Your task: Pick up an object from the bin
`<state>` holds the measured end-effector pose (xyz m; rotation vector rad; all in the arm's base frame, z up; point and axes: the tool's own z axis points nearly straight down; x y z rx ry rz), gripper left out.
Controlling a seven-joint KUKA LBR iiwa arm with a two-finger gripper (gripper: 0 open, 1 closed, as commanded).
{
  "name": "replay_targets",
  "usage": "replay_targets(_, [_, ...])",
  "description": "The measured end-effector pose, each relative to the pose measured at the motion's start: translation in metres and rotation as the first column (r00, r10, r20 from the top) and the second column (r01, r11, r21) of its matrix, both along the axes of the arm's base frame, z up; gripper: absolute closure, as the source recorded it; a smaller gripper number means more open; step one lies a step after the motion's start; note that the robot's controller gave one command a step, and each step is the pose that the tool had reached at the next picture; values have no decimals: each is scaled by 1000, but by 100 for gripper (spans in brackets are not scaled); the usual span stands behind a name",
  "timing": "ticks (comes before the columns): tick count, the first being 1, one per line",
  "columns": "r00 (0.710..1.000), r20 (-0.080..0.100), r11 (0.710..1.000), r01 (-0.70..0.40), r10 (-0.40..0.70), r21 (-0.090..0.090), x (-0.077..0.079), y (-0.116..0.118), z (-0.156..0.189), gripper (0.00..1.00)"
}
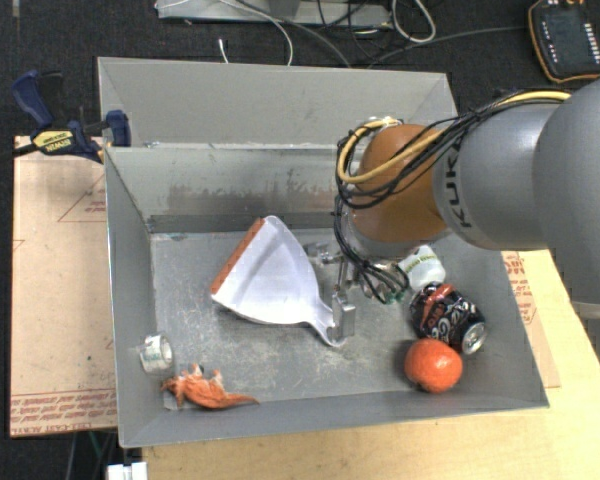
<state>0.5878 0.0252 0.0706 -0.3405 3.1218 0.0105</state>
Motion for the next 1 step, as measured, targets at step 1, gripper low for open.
replay_targets(1, [894, 10, 894, 448, -448, 6, 16, -33, 0, 0])
